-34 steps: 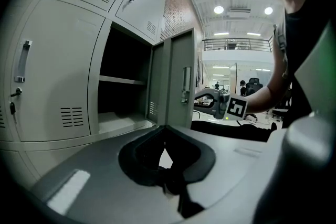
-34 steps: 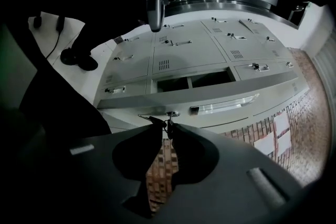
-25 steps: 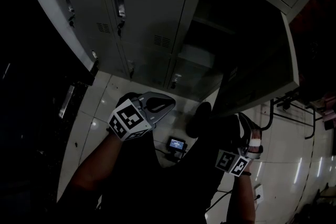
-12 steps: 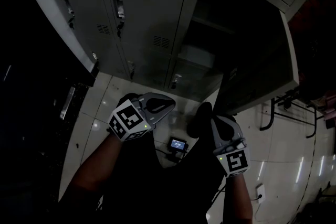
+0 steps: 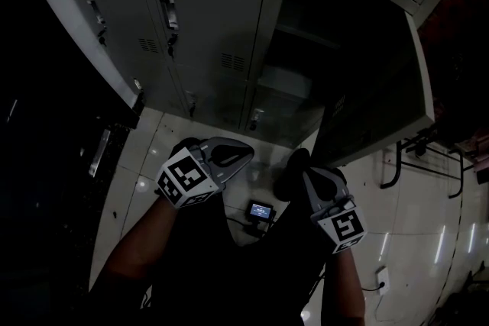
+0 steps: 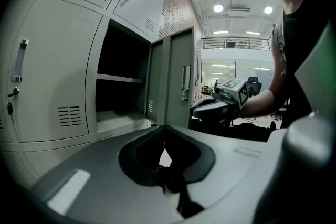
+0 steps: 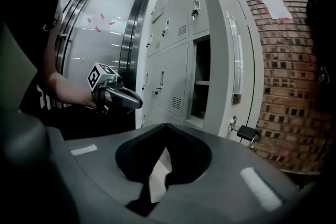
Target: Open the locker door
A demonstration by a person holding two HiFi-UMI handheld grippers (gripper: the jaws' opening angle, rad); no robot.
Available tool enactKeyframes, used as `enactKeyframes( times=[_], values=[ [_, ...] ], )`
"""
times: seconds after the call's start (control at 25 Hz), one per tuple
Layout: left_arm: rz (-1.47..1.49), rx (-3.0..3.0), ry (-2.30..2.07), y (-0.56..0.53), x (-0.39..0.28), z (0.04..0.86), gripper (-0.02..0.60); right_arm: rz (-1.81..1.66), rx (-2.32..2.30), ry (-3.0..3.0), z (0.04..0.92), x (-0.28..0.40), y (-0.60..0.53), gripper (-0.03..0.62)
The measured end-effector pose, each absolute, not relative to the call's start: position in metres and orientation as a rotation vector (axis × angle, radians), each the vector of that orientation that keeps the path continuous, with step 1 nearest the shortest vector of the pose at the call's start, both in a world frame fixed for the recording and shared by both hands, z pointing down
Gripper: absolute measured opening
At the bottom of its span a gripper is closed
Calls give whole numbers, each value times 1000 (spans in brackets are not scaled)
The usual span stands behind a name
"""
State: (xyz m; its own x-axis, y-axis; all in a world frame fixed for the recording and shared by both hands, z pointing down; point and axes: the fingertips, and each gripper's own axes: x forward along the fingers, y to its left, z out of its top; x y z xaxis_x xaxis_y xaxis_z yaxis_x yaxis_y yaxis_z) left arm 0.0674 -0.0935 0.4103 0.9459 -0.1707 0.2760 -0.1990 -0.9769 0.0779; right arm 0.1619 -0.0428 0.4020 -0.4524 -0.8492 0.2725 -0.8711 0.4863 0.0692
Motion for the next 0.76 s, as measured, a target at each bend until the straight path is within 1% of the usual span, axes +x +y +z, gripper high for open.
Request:
enactKeyframes(
  times=[0.76],
  values=[
    [420,2997,-290,-94,67,411,12,123,1463,-2463,404,160,-45,2]
  ],
)
